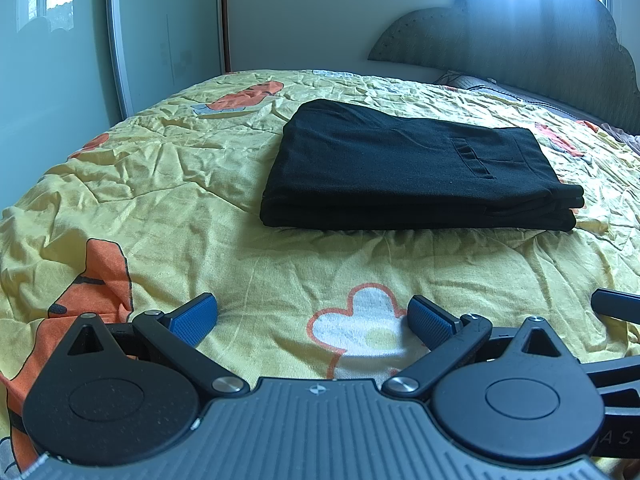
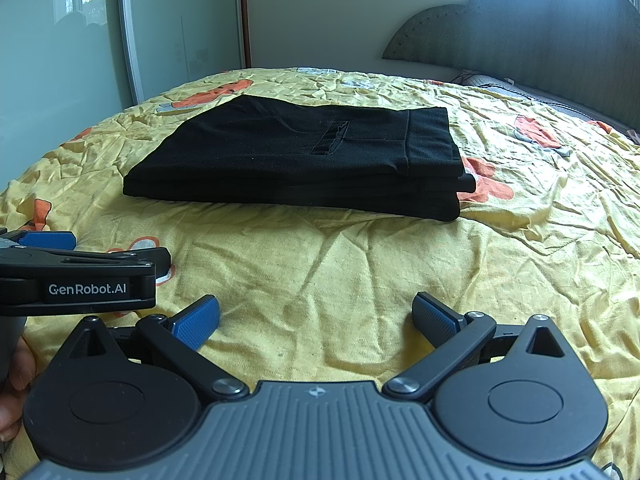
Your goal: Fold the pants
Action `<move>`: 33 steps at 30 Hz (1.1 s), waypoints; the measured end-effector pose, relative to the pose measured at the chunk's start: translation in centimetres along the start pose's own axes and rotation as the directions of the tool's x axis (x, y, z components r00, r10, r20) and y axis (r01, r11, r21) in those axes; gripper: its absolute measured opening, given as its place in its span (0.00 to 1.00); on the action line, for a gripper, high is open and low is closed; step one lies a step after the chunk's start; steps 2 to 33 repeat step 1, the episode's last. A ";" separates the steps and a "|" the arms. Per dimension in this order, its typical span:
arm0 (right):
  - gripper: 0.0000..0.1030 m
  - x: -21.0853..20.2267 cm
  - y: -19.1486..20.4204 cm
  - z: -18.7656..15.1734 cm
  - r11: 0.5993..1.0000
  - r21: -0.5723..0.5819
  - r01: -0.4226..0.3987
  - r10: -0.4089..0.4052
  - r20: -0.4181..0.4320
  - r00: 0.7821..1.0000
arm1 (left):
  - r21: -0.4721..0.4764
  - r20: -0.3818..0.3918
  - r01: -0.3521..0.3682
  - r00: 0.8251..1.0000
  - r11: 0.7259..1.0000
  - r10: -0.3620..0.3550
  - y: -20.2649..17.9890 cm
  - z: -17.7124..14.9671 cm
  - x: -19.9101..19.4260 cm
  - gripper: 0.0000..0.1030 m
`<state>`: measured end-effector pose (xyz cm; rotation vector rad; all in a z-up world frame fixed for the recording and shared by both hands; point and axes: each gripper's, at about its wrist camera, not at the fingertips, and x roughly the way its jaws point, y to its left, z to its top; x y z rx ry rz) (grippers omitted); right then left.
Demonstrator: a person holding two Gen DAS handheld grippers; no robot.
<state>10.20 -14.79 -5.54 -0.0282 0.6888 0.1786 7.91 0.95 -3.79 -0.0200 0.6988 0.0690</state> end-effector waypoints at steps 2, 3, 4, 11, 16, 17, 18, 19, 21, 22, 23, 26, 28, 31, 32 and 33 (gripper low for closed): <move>1.00 0.0 0.0 0.0 1.000 0.000 0.000 0.000 0.000 1.000 | 0.000 0.000 0.000 1.000 1.000 0.000 0.0 0.0 0.0 1.00; 1.00 0.0 0.0 0.0 1.000 0.000 0.000 0.000 0.000 1.000 | 0.000 0.000 0.000 1.000 1.000 0.000 0.0 0.0 0.0 1.00; 1.00 0.0 0.0 0.0 1.000 0.000 0.000 0.000 0.000 1.000 | 0.000 0.000 0.000 1.000 1.000 0.000 0.0 0.0 0.0 1.00; 1.00 0.0 0.0 0.0 1.000 0.000 0.000 0.000 0.000 1.000 | 0.000 0.000 0.000 1.000 1.000 0.000 0.0 0.0 0.0 1.00; 1.00 0.0 0.0 0.0 1.000 0.000 0.000 0.000 0.000 1.000 | 0.000 0.000 0.000 1.000 1.000 0.000 0.0 0.0 0.0 1.00; 1.00 0.0 0.0 0.0 1.000 0.000 0.000 0.000 0.000 1.000 | 0.000 0.000 0.000 1.000 1.000 0.000 0.0 0.0 0.0 1.00; 1.00 0.0 0.0 0.0 1.000 0.000 0.000 0.000 0.000 1.000 | 0.000 0.000 0.000 1.000 1.000 0.000 0.0 0.0 0.0 1.00; 1.00 0.0 0.0 0.0 1.000 0.000 0.000 0.000 0.000 1.000 | 0.000 0.000 0.000 1.000 1.000 0.000 0.0 0.0 0.0 1.00; 1.00 0.0 0.0 0.0 1.000 0.000 0.000 0.000 0.000 1.000 | 0.000 0.000 0.000 1.000 1.000 0.000 0.0 0.0 0.0 1.00; 1.00 0.0 0.0 0.0 1.000 0.000 0.000 0.000 0.000 1.000 | 0.000 0.000 0.000 1.000 1.000 0.000 0.0 0.0 0.0 1.00; 1.00 0.0 0.0 0.0 1.000 0.000 0.000 0.000 0.000 1.000 | 0.000 0.000 0.000 1.000 1.000 0.000 0.0 0.0 0.0 1.00; 1.00 0.0 0.0 0.0 1.000 0.000 0.000 0.000 0.000 1.000 | 0.000 0.000 0.000 1.000 1.000 0.000 0.0 0.0 0.0 1.00; 1.00 0.0 0.0 0.0 1.000 0.000 0.000 0.000 0.000 1.000 | 0.000 0.000 0.000 1.000 1.000 0.000 0.0 0.0 0.0 1.00; 1.00 0.0 0.0 0.0 1.000 0.000 0.000 0.000 0.000 1.000 | 0.000 0.000 0.000 1.000 1.000 0.000 0.0 0.0 0.0 1.00; 1.00 0.0 0.0 0.0 1.000 0.000 0.000 0.000 0.000 1.000 | 0.000 0.000 0.000 1.000 1.000 0.000 0.0 0.0 0.0 1.00; 1.00 0.0 0.0 0.0 1.000 0.000 0.000 0.000 0.000 1.000 | 0.000 0.000 0.000 1.000 1.000 0.000 0.0 0.0 0.0 1.00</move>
